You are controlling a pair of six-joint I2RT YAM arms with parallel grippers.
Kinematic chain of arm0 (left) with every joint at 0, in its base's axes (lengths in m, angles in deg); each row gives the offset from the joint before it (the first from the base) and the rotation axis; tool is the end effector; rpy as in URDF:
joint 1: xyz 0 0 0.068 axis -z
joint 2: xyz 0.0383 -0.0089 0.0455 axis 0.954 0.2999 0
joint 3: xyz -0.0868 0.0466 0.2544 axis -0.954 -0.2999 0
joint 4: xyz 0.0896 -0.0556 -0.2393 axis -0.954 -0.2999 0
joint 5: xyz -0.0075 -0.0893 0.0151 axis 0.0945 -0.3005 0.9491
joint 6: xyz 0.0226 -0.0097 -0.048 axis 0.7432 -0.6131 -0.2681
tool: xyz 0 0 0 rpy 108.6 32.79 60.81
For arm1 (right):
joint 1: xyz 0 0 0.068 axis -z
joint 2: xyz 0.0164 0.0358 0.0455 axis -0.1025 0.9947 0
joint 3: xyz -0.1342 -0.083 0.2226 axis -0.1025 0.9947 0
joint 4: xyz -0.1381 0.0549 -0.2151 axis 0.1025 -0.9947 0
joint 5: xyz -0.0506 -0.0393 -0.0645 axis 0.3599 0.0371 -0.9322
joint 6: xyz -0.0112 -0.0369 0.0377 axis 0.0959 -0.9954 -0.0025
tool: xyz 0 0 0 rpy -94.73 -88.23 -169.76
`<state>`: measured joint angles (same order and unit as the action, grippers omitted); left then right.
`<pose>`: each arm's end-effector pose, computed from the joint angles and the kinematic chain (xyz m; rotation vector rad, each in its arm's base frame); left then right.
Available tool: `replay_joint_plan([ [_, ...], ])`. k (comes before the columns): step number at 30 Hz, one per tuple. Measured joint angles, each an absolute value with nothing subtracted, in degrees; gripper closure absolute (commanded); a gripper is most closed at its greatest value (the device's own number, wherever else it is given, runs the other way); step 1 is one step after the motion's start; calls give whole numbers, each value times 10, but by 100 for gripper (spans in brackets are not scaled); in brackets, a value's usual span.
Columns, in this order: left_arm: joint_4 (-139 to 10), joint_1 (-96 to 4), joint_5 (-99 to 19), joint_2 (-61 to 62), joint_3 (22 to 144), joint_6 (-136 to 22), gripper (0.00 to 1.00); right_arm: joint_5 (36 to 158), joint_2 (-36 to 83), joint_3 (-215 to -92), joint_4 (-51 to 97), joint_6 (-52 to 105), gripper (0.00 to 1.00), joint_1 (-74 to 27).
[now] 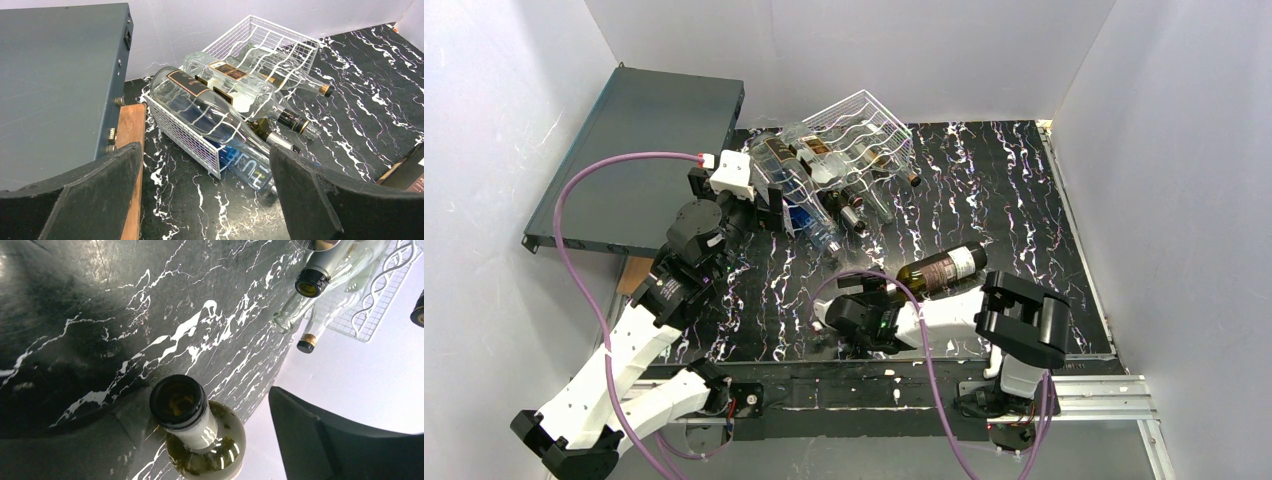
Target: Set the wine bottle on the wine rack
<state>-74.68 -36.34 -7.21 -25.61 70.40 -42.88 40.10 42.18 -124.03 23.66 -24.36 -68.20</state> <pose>0.1557 -0.0959 0.4224 0.1795 1.5147 -0.1382 0.1128 0.2969 0.1350 -1.7118 1.4238 -0.7887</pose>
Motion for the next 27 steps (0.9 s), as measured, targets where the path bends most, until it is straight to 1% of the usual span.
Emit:
replay_joint_plan([
  [8,-747,-363,-72,-256,704,-429,1,435,348,-1244,171,-150,2,-689],
  [15,-747,-363,-73,-254,704,-429,1,456,247,-1290,133,-13,2,-689],
  [19,-747,-363,-72,-251,704,-429,1,459,171,-1284,156,139,2,-689],
  [23,-747,-363,-72,-251,704,-429,1,454,85,-1233,199,331,2,-689],
  [27,-747,-363,-72,-244,704,-429,1,412,69,-1234,137,562,2,-687],
])
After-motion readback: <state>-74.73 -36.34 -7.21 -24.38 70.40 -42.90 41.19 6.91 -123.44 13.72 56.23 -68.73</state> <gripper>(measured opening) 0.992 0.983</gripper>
